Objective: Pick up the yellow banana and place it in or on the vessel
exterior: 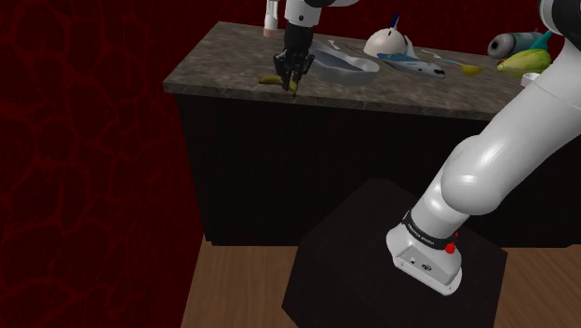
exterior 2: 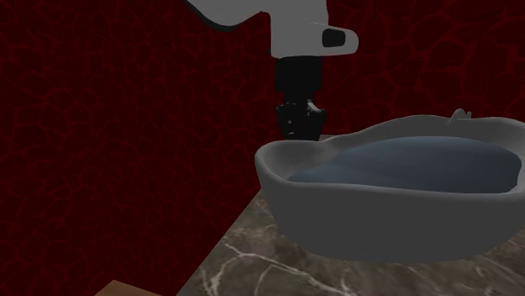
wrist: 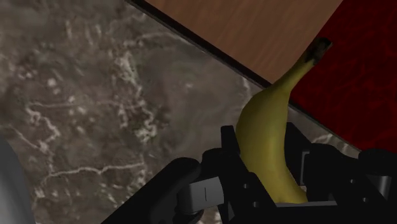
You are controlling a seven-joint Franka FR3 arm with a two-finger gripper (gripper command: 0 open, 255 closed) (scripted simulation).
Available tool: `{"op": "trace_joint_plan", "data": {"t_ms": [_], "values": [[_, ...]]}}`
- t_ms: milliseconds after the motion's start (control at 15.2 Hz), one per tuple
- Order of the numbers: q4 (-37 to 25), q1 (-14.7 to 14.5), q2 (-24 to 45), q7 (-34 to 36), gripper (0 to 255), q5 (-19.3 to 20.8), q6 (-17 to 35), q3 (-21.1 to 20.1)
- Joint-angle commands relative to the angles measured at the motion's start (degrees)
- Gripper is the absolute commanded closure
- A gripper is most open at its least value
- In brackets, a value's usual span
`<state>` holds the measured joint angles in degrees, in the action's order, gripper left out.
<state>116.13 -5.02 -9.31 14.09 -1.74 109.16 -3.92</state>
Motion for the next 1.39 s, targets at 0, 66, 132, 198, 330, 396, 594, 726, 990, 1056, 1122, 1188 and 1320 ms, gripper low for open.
{"op": "trace_joint_plan", "data": {"t_ms": [0,66,132,198,330,396,594,726,990,1056,1122,1188,1320], "values": [[0.3,-0.09,0.08,0.03,255,-0.11,-0.19,-0.11],[-0.49,-0.1,0.73,0.07,255,-0.05,-0.32,-0.11],[-1.18,-0.1,0.65,0.08,255,-0.05,-1.09,-0.1],[-1.87,-0.09,0.58,0.09,255,-0.04,-1.85,-0.09],[-3.34,-0.08,0.51,0.12,255,-0.03,-3.39,-0.07],[-4.08,-0.08,0.48,0.13,255,-0.03,-4.16,-0.07],[-6.39,-0.07,0.48,0.17,255,-0.01,-6.47,-0.05],[-8.0,-0.06,0.55,0.2,255,0.01,-8.01,-0.04],[-11.4,-0.05,0.83,0.28,255,0.05,-11.13,-0.02],[-12.29,-0.04,0.94,0.3,255,0.06,-11.91,-0.02],[-13.19,-0.04,1.05,0.32,255,0.07,-12.7,-0.02],[-14.11,-0.04,1.18,0.34,255,0.08,-13.49,-0.02],[-16.0,-0.03,1.48,0.38,255,0.1,-15.08,-0.02]]}}
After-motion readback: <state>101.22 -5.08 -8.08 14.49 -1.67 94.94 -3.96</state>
